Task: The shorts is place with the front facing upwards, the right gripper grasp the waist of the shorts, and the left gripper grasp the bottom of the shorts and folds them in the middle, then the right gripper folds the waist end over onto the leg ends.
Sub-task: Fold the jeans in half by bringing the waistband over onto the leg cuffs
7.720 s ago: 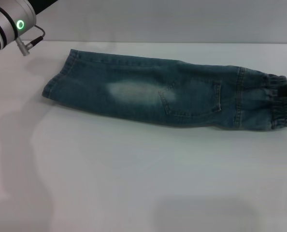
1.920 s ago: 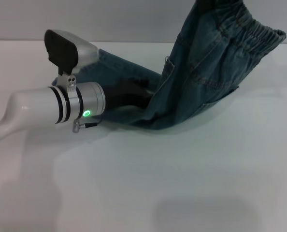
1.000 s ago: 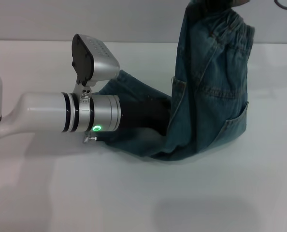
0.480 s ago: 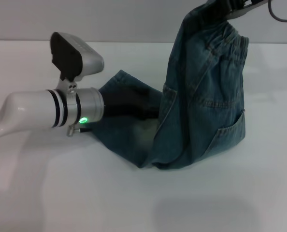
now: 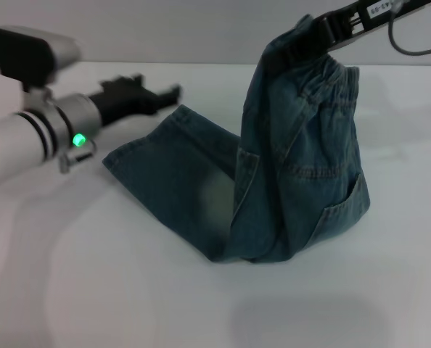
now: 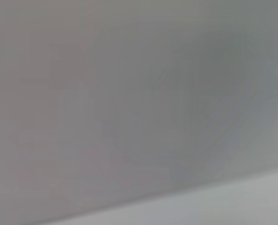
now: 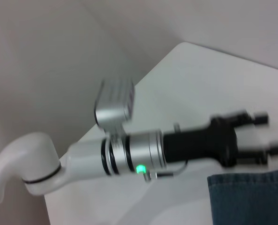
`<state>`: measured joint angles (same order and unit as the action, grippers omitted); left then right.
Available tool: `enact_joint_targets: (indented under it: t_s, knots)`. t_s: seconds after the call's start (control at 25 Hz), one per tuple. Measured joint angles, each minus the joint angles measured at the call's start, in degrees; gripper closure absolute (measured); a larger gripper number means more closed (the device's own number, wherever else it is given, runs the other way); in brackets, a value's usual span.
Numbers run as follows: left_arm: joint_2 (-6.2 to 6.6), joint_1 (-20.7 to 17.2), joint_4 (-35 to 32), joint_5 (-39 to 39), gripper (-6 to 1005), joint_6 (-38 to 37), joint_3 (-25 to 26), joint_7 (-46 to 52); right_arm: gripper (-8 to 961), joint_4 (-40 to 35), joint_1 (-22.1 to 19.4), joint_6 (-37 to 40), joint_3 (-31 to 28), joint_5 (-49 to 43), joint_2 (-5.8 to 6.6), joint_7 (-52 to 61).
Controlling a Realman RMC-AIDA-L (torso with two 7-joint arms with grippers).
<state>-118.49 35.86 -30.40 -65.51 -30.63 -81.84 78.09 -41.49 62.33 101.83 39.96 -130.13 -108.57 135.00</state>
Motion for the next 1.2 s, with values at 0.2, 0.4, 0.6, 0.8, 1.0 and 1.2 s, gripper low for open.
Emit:
enact_joint_targets:
  t_s: [0.2, 0.4, 0.6, 0.8, 1.0, 1.2]
  knots:
    - [0.06, -1.79, -2.73, 1.92, 169, 0.68, 8.23, -2.06, 933, -0.30, 0.47, -2.06, 1.12, 0.42, -1.67, -2.20]
    - [0.00, -1.88, -2.23, 5.87, 169, -0.96, 10.38, -6.32, 934, -0.46, 1.36, -7.16, 3.50, 0.57, -4.34, -6.10]
    - [-0.12, -1.94, -1.68, 9.20, 169, -1.44, 10.08, -9.57, 932, -0.77, 2.03, -13.07, 8.61, 0.57, -6.39, -9.40]
    - [-0.24, -1.94, -0.09, 15.65, 169, -2.11, 10.31, -13.97, 930, -0.46, 3.24, -17.07, 11.29, 0.57, -8.20, -12.13]
    - [0.04, -2.65, 1.31, 23.42, 169, -4.74, 10.54, -20.75, 928, -0.37, 4.19, -19.30, 12.92, 0.57, -9.06, -13.38]
    - [0.09, -3.30, 1.56, 26.48, 170, -7.12, 11.57, -25.03, 925, 0.80, 5.85, -21.32, 13.83, 0.57, -9.41, -13.73]
